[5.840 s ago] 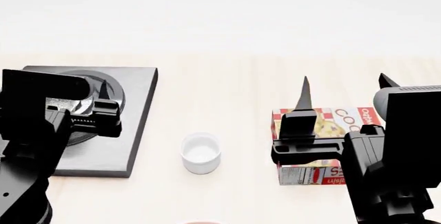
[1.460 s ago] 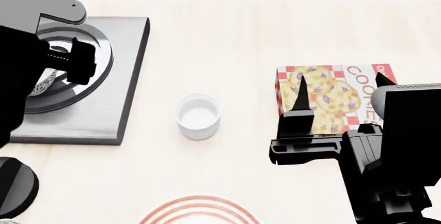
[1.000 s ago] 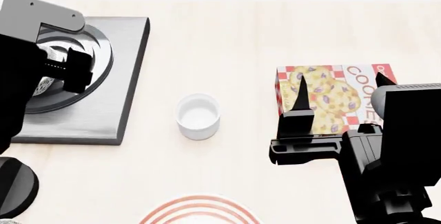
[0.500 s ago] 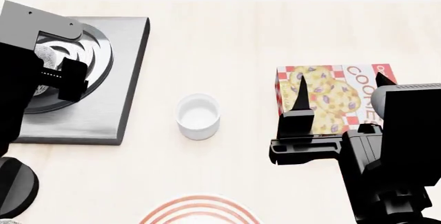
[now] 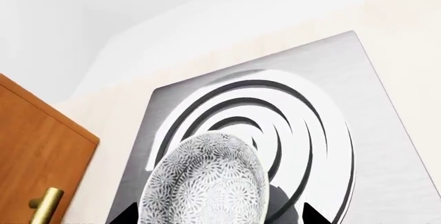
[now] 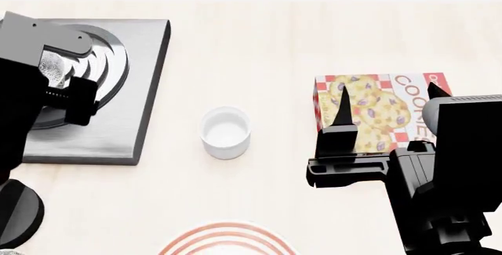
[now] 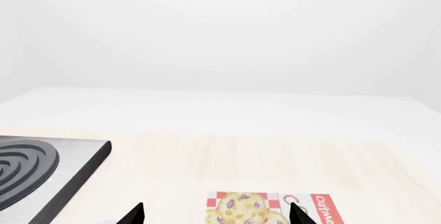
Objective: Pick the akita bowl on the stove and place it on the plate.
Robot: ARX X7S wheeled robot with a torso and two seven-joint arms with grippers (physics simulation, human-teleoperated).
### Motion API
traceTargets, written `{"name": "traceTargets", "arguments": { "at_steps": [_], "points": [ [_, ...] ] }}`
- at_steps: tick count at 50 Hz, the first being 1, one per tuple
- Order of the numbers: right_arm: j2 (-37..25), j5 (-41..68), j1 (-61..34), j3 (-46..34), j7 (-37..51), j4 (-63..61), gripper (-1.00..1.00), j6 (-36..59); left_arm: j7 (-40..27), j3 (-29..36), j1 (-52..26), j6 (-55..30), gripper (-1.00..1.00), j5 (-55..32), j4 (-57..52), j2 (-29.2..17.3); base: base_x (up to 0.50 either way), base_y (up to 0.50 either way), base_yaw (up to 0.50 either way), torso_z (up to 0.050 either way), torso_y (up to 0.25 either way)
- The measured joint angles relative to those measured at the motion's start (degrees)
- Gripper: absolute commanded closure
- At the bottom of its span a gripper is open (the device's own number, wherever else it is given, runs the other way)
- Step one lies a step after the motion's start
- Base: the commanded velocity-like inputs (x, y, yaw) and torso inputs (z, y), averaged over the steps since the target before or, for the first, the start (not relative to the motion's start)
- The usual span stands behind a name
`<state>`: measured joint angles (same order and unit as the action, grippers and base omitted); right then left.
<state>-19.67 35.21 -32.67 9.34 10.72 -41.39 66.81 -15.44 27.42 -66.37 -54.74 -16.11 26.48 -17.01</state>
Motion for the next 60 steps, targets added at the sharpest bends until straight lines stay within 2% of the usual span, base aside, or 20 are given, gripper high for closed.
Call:
{"name": "traceTargets", "arguments": {
  "at_steps": [60],
  "points": [
    [-0.9, 1.2, 0.6, -0.6, 1.2, 0.9, -1.0, -1.5, 2.2, 0.9, 1.0, -0.1, -1.0, -1.2, 0.1, -1.6, 0.0, 0.0, 0.0, 0.0, 0.0]
  ]
}}
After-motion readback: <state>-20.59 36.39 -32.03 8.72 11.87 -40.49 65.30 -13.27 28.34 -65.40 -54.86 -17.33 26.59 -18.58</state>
